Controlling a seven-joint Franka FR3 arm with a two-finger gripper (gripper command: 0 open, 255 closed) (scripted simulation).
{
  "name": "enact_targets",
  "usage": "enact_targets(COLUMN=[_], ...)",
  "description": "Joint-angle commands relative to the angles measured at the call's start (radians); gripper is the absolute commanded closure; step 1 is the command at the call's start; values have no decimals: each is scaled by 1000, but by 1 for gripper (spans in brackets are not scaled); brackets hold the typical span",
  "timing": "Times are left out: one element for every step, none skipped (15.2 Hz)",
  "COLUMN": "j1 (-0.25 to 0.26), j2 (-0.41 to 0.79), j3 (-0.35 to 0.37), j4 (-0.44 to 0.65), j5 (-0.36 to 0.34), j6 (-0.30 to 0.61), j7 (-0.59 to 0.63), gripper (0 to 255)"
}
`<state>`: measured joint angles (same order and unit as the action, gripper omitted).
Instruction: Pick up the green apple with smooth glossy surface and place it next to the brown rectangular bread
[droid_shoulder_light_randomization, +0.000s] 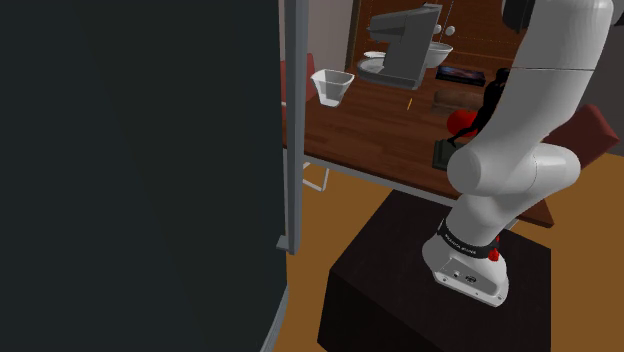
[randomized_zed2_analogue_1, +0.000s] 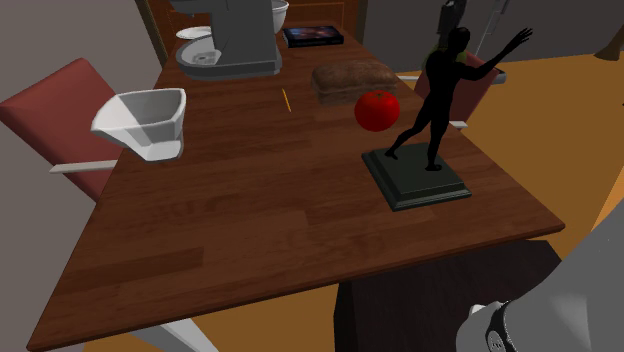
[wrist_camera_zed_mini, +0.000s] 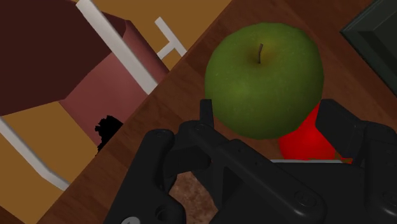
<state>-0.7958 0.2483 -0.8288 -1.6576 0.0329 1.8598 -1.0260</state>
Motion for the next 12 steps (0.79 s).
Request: enact_targets(j1=[-1, -1, -1, -1, -1, -2, -2, -3, -4, -5, -6, -7], j2=[6, 8, 10, 13, 15, 18, 22, 25, 29, 33, 37, 42], j3=[2, 3, 4, 5, 6, 7, 8, 9, 10, 12, 13, 15], j4=[-21, -33, -44, -55, -66, -76, -86, -96, -106, -115, -124, -133], j5=[4, 6, 8, 9, 12, 14, 16, 19, 22, 25, 28, 32], j6=[26, 39, 52, 64, 77, 89, 102, 114, 127, 139, 151, 163], j7=[0, 0, 0, 0, 0, 0, 0, -1, -2, -2, -3, -4], gripper=[255, 255, 255, 255, 255, 255, 255, 255, 255, 255, 255, 255])
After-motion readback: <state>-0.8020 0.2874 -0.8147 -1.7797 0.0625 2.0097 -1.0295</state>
